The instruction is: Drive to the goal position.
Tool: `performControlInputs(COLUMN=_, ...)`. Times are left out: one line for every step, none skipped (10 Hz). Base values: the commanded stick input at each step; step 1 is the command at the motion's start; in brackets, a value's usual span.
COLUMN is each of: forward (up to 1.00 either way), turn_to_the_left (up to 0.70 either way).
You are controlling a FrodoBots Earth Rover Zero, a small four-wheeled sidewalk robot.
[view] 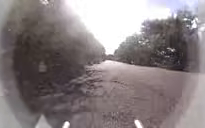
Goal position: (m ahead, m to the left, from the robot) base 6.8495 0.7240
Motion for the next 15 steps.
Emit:
performControlInputs(forward=0.70, turn_to_the_left=0.00)
performControlInputs(forward=0.70, turn_to_the_left=0.00)
performControlInputs(forward=0.70, turn_to_the_left=0.00)
performControlInputs(forward=0.70, turn_to_the_left=0.00)
performControlInputs(forward=0.70, turn_to_the_left=0.00)
performControlInputs(forward=0.70, turn_to_the_left=0.00)
performControlInputs(forward=0.70, turn_to_the_left=0.00)
performControlInputs(forward=0.70, turn_to_the_left=0.00)
performControlInputs(forward=0.70, turn_to_the_left=0.00)
performControlInputs(forward=0.70, turn_to_the_left=0.00)
performControlInputs(forward=0.70, turn_to_the_left=0.00)
performControlInputs(forward=0.70, turn_to_the_left=0.00)
performControlInputs(forward=0.70, turn_to_the_left=-0.01)
performControlInputs(forward=0.70, turn_to_the_left=-0.06)
performControlInputs(forward=0.70, turn_to_the_left=-0.11)
